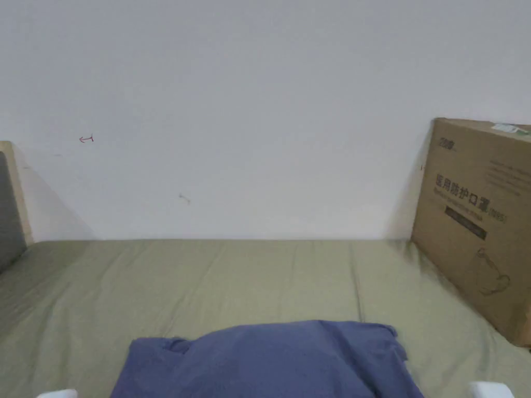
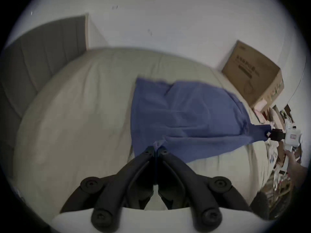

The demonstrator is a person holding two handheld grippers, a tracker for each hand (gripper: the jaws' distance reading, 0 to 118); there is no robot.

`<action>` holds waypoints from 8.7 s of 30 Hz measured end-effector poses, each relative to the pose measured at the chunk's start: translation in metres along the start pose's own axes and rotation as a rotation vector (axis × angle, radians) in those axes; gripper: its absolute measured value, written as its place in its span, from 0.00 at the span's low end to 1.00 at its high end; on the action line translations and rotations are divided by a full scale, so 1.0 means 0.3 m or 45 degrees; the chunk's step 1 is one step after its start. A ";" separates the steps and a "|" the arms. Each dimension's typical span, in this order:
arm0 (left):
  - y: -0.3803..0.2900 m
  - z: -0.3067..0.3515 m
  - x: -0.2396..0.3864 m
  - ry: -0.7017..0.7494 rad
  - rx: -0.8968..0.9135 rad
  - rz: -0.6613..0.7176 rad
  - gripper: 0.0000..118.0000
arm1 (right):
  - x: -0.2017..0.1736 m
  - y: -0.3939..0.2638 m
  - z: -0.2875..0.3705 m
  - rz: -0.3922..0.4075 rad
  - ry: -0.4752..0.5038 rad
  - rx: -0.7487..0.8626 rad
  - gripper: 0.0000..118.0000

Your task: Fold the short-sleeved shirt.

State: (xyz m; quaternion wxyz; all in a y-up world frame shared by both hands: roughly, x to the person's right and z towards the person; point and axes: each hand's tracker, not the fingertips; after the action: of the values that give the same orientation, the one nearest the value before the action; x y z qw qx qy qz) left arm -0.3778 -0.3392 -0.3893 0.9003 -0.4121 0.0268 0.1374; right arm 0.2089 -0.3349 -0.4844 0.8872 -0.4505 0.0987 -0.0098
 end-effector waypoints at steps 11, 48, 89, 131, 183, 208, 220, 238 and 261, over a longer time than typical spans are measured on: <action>-0.427 0.327 -0.061 -0.031 -0.136 -0.089 0.02 | 0.147 -0.491 0.307 -0.067 0.129 -0.169 0.02; -0.293 0.744 0.412 -0.014 0.983 -0.149 0.00 | -0.413 -0.305 0.720 0.098 0.190 1.053 0.00; -0.457 0.418 0.025 0.028 -0.181 -0.099 0.02 | 0.043 -0.411 0.318 -0.040 0.022 -0.123 1.00; -0.281 0.565 -0.002 -0.139 0.002 0.141 0.02 | 0.037 -0.324 0.560 -0.107 0.204 0.075 0.08; -0.267 0.471 0.042 -0.024 0.070 0.053 0.02 | -0.202 -0.293 0.558 -0.092 0.332 0.494 0.00; -0.341 0.079 0.112 0.051 -0.098 0.032 0.05 | -0.071 -0.283 0.409 -0.217 0.223 0.304 0.00; -0.255 0.215 0.066 0.097 0.027 0.059 0.05 | 0.166 -0.166 0.147 -0.291 0.072 0.013 1.00; -0.259 0.203 0.029 0.062 -0.039 0.078 0.05 | 0.054 -0.137 0.032 -0.007 0.034 -0.198 0.07; -0.509 0.313 -0.085 0.014 -0.236 0.033 0.24 | 0.144 -0.469 0.231 -0.230 0.135 -0.374 0.17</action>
State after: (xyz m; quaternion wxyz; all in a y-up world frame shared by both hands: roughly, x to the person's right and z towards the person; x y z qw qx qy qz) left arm -0.3672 -0.3694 -0.2112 0.8563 -0.4939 0.0242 0.1487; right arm 0.2742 -0.3679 -0.3390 0.8008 -0.5813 0.1048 -0.0988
